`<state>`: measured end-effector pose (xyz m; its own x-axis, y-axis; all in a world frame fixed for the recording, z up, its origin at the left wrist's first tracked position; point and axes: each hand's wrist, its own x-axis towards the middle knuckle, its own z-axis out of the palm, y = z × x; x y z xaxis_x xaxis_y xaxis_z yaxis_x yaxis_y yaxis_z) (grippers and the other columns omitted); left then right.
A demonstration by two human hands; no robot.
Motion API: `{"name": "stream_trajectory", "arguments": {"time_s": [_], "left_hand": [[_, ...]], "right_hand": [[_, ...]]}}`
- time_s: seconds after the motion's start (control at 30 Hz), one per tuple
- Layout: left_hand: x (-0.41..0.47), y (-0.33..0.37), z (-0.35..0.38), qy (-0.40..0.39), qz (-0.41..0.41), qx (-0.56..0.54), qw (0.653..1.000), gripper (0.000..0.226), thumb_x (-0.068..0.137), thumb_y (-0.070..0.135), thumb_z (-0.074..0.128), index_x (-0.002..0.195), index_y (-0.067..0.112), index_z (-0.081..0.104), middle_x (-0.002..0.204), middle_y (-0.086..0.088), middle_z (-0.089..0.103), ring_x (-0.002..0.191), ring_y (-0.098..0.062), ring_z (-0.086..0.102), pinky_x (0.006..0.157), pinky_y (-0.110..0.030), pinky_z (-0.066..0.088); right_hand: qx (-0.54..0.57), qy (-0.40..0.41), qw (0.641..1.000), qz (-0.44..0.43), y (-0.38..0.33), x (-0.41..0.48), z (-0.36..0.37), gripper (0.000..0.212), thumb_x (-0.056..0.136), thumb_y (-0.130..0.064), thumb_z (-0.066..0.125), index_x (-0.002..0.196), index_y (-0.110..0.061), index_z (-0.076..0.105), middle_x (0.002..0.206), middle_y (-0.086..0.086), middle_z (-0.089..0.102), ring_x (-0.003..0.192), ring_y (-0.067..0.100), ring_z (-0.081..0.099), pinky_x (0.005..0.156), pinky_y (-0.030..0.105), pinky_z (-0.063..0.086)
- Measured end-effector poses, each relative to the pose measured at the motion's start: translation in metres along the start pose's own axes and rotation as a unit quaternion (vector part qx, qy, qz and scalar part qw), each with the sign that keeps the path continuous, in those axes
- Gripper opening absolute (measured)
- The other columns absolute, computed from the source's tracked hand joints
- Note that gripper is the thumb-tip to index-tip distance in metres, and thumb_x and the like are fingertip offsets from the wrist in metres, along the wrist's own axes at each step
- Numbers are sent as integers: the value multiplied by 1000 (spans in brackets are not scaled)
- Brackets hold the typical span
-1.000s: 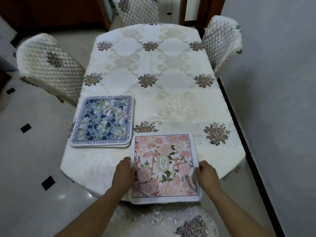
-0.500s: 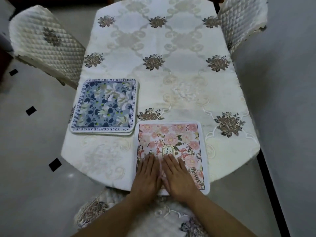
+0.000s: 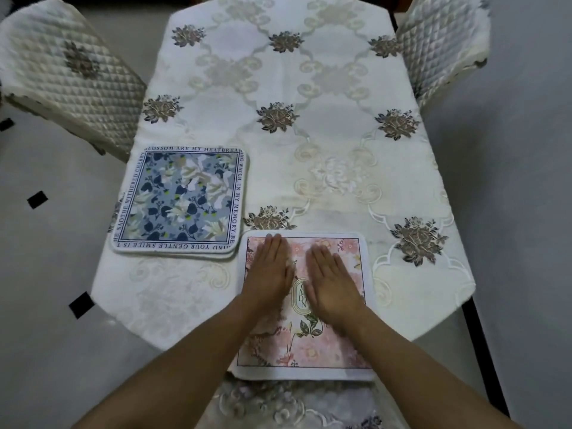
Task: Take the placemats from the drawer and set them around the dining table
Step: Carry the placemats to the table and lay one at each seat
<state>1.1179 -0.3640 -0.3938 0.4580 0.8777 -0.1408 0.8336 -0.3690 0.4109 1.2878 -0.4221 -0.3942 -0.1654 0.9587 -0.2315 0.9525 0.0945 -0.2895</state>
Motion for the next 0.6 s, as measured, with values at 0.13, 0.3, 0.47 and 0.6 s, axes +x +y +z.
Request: {"name": "stream_trajectory", "arguments": {"time_s": [0.13, 0.3, 0.47, 0.6], "left_hand": [[55, -4, 2, -9, -15, 16, 1000, 54, 102, 19, 29, 150, -4, 23, 159, -25, 22, 151, -36, 9, 124, -45, 6], [33, -32, -6, 7, 21, 47, 999, 62, 104, 38, 25, 154, 2, 15, 163, -17, 12, 152, -29, 3, 124, -41, 2], [-1, -55, -13, 3, 40, 73, 996, 70, 101, 47, 24, 154, 2, 17, 163, -17, 11, 152, -26, 2, 124, -42, 9], [-22, -57, -16, -13, 32, 72, 997, 69, 101, 44, 30, 149, -6, 27, 158, -26, 22, 150, -35, 13, 122, -45, 10]], "right_hand": [[-22, -23, 999, 6, -21, 59, -14, 70, 97, -36, 29, 155, -8, 1, 164, 10, 1, 151, 24, -5, 123, 40, -3], [-20, 24, 999, -16, 28, 47, -14, 63, 101, -39, 21, 155, -8, 12, 163, 12, 12, 152, 22, 3, 123, 42, 8], [1, 63, 995, 82, 86, 4, -24, 64, 101, -41, 22, 156, -10, 8, 164, 9, 6, 151, 21, -2, 122, 38, 2], [4, 65, 990, 124, 58, -19, -16, 64, 101, -42, 19, 156, -9, 6, 163, 9, 1, 151, 21, -6, 123, 42, 6]]}}
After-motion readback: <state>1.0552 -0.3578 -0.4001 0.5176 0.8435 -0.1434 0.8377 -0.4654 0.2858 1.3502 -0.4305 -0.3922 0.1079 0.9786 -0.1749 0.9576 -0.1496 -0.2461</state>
